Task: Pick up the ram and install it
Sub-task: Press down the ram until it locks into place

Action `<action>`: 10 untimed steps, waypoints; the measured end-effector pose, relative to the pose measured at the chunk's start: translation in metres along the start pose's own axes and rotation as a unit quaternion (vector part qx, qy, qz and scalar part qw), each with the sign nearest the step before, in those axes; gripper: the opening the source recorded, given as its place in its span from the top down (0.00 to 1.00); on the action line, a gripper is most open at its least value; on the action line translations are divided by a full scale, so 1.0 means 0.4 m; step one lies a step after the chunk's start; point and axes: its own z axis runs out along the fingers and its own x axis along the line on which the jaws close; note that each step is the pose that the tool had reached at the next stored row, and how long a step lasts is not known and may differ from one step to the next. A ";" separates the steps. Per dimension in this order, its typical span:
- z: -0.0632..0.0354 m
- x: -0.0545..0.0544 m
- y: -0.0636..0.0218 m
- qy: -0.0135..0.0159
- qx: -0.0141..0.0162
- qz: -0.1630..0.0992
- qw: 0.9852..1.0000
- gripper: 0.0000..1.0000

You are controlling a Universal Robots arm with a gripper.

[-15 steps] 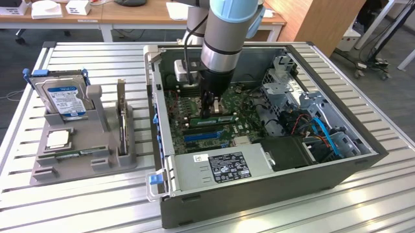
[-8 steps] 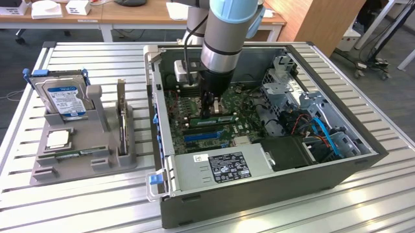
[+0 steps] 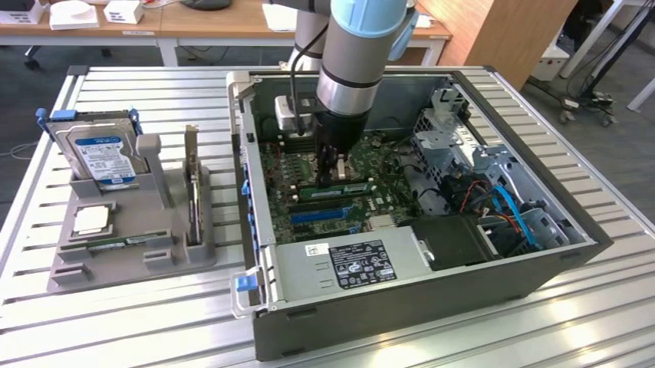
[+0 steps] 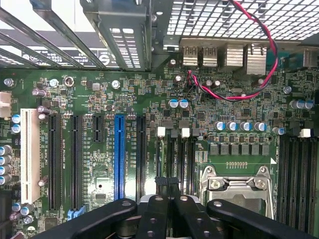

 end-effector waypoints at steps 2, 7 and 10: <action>0.002 0.000 0.000 0.000 0.000 0.000 1.000 0.90; 0.002 0.000 0.000 0.000 0.000 0.000 1.000 0.90; 0.003 0.000 0.000 0.000 0.000 0.000 1.000 0.90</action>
